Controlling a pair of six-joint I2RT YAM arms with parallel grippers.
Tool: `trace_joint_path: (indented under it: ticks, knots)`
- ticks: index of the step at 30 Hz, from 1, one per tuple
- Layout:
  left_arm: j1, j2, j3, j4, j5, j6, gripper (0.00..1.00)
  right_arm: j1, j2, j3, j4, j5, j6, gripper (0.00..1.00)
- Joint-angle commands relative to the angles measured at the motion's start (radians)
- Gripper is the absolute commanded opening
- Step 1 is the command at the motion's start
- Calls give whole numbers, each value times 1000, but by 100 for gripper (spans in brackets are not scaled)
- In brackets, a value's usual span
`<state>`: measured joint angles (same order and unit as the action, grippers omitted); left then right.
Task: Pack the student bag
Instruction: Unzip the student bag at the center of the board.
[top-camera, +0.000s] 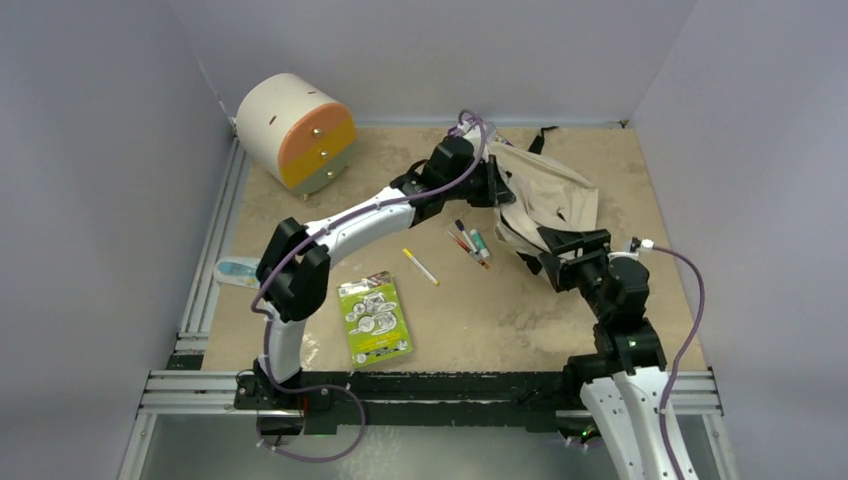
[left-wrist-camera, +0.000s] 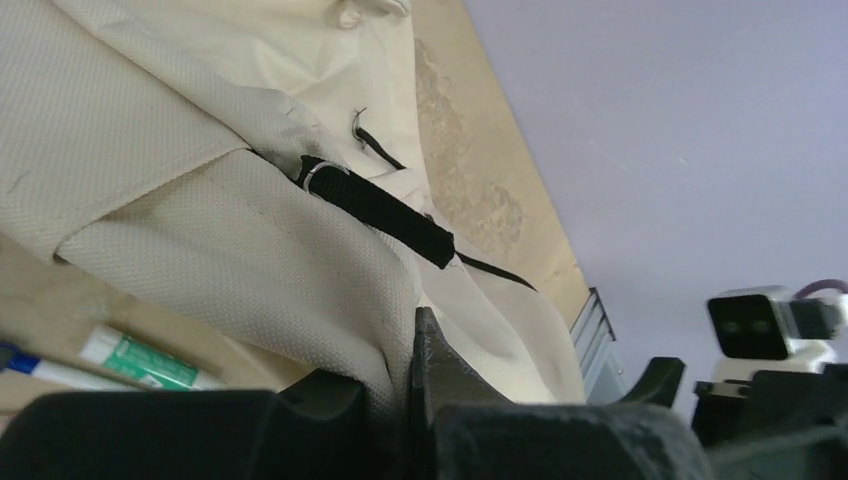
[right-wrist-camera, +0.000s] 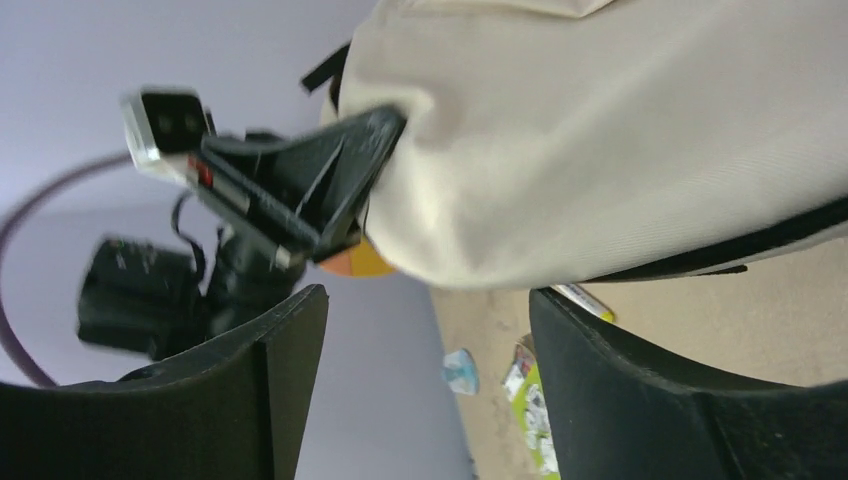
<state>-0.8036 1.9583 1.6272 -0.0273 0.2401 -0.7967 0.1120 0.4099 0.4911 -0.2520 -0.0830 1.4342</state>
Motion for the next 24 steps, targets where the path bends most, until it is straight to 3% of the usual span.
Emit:
trace_joint_path:
  ticks: [1, 5, 9, 14, 24]
  knots:
    - [21, 54, 243, -132, 92, 237, 0, 4, -6, 104, 3, -104, -255, 77]
    - [22, 109, 409, -264, 105, 405, 0, 4, -15, 178, 32, -177, -453, 79]
    - [23, 124, 501, -324, 110, 559, 0, 3, 16, 274, -9, -134, -584, 80]
    - [22, 89, 478, -329, 115, 692, 0, 3, 115, 387, -81, -7, -674, 80]
    - [21, -14, 302, -235, 178, 777, 0, 4, 317, 429, 19, -9, -686, 77]
